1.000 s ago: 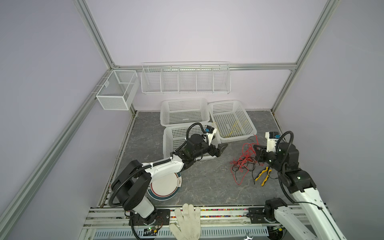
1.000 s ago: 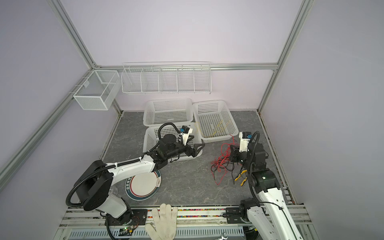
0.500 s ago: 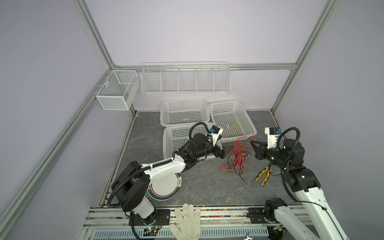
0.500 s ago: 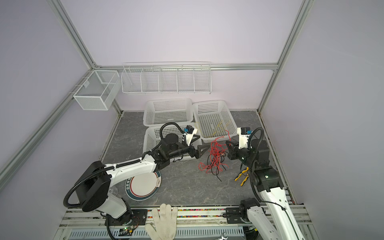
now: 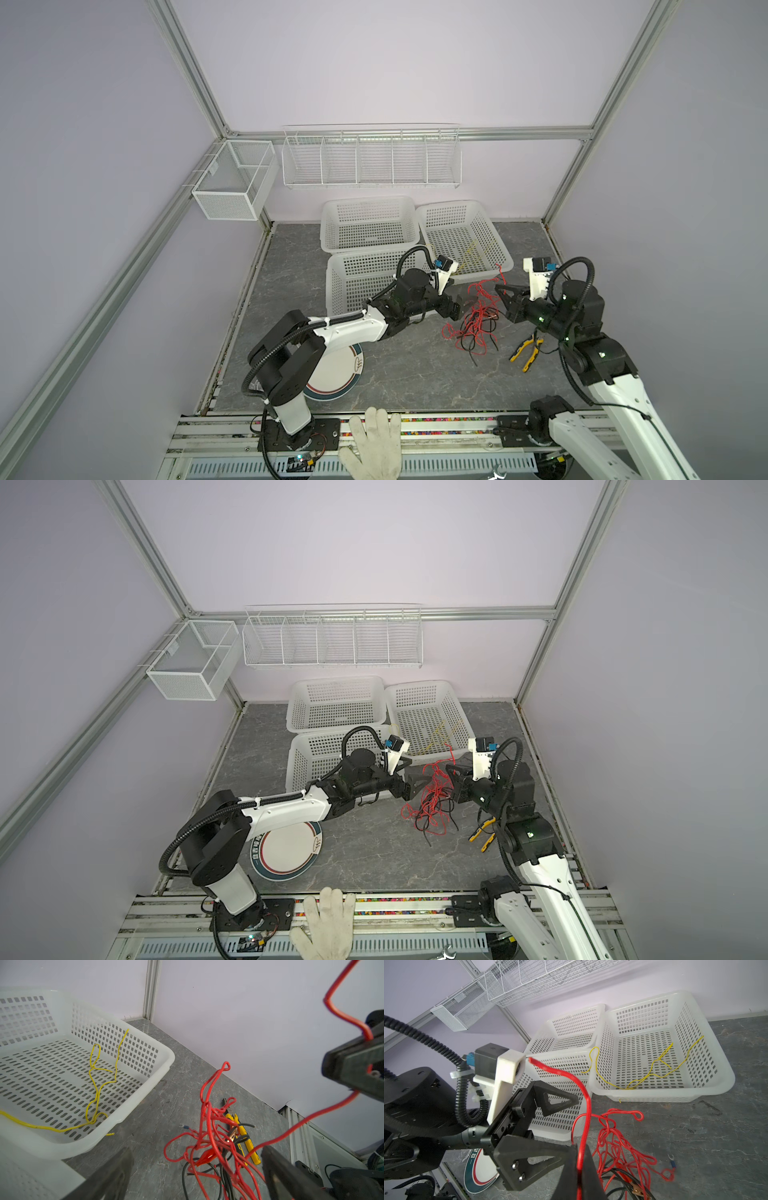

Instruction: Untangle the cables

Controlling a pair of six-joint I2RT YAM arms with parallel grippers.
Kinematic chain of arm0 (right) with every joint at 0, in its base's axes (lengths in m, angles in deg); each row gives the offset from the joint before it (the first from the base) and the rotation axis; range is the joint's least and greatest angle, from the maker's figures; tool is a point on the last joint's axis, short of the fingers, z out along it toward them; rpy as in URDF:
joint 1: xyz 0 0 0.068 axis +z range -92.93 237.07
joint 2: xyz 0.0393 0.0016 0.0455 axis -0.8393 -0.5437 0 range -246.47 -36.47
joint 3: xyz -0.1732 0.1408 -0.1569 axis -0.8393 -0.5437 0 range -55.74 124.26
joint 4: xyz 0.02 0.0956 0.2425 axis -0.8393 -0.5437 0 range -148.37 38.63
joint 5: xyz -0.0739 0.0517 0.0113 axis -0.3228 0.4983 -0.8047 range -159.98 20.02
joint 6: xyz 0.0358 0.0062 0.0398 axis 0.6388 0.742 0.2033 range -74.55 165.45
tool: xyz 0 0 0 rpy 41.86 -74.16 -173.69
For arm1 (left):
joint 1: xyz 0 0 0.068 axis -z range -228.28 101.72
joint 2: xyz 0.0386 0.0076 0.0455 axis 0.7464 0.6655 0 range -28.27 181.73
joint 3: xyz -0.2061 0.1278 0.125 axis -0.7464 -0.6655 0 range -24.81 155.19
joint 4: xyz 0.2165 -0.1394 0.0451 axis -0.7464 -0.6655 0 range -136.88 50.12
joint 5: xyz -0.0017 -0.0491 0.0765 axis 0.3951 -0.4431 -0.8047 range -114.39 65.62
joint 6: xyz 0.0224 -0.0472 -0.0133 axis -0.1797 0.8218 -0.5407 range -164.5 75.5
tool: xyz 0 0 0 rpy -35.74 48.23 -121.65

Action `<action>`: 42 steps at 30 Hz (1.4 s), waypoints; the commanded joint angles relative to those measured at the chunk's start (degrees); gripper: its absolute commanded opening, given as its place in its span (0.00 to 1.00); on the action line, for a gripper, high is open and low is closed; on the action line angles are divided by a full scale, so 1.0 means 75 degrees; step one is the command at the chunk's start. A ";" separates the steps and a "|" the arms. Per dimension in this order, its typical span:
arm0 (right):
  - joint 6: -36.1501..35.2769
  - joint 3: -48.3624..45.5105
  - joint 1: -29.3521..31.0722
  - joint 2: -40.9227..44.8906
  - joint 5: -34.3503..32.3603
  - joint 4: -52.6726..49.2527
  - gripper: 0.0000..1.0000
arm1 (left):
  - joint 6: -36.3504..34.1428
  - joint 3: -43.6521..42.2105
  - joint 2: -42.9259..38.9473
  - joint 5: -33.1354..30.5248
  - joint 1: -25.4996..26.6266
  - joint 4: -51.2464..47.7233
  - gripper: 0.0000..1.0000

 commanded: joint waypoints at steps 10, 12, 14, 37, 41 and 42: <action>0.0103 -0.0245 0.0087 0.0018 0.0232 0.0660 0.07 | 0.0301 0.0905 0.0550 0.0236 0.0077 -0.0516 0.50; 0.0096 -0.0265 0.0107 -0.0007 0.0229 0.0682 0.07 | 0.0333 0.0974 0.0630 0.0307 0.0075 -0.0571 0.39; 0.0101 -0.0280 0.0101 -0.0027 0.0198 0.0695 0.07 | 0.0353 0.1030 0.0690 0.0369 0.0086 -0.0640 0.35; -0.0466 -0.0188 0.0127 -0.1204 -0.2175 -0.1040 0.67 | -0.0572 0.1155 0.0362 0.0463 0.0133 -0.1357 0.00; -0.0460 -0.0537 0.0157 -0.1301 -0.1577 -0.0286 0.91 | -0.0856 0.1166 0.0226 0.0555 0.0168 -0.1536 0.00; -0.0441 -0.0647 0.0158 -0.1362 -0.1450 -0.0062 0.93 | -0.0912 0.1157 0.0173 0.0599 0.0188 -0.1536 0.00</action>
